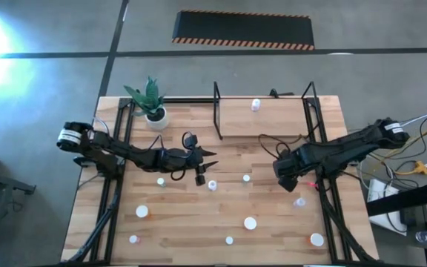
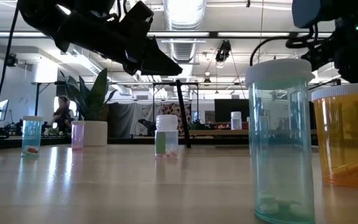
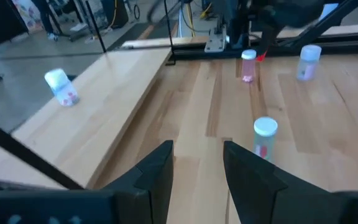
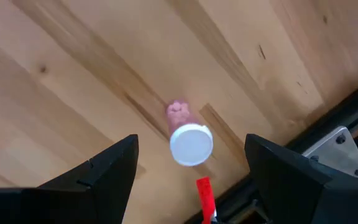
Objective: Pick and place medicine bottles onto shelf by color
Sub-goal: Put the middle pink pill bottle on the shelf
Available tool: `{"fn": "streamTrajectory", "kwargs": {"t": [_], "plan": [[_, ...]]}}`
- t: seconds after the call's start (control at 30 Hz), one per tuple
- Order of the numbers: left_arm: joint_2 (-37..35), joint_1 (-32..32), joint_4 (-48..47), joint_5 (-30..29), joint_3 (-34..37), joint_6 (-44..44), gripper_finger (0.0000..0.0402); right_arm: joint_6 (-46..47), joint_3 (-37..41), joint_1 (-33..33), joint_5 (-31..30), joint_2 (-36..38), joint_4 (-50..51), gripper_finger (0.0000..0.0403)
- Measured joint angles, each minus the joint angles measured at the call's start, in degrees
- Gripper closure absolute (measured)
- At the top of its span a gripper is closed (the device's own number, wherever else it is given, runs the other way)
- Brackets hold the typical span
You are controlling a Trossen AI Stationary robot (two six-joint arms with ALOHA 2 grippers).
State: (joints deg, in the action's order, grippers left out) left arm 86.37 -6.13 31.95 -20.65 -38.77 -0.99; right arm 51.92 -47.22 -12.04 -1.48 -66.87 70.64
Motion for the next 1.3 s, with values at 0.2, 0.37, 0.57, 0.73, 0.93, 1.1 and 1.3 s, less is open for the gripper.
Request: {"fn": "streamTrajectory", "kwargs": {"t": [0.2, 0.37, 0.57, 0.73, 0.93, 1.1, 1.3], "plan": [[0.00, 0.00, 0.06, -0.02, 1.30, 0.74, 0.0279, 0.43, 1.41, -0.34, 0.13, -0.86, -0.01, 0.0150], [0.00, 0.00, 0.32, -0.04, 1.28, 0.76, 0.0279, 1.03, 2.72, -0.36, 0.76, -0.72, -0.02, 0.0202], [0.00, -0.02, 0.74, -0.04, 1.23, 0.74, 0.0279, 0.71, 3.23, -0.34, 1.49, -0.85, -1.24, 0.0250], [-0.02, -0.02, 0.76, -0.06, 1.23, 0.74, 0.0279, -0.06, 3.96, -0.34, 1.51, -0.85, -3.72, 0.0272], [-0.02, -0.02, 0.78, -0.10, 1.23, 0.76, 0.0279, -0.11, 4.32, -0.34, 1.53, -1.12, -4.58, 0.0288], [-0.02, -0.02, 0.76, -0.30, 1.23, 0.76, 0.0279, -0.09, 4.15, -0.34, 1.65, -0.63, -4.65, 0.0300], [-0.02, -0.02, 1.14, -0.28, 1.19, 0.70, 0.0279, -0.12, -0.98, -0.27, 2.11, -0.33, -4.01, 0.0303]]}}
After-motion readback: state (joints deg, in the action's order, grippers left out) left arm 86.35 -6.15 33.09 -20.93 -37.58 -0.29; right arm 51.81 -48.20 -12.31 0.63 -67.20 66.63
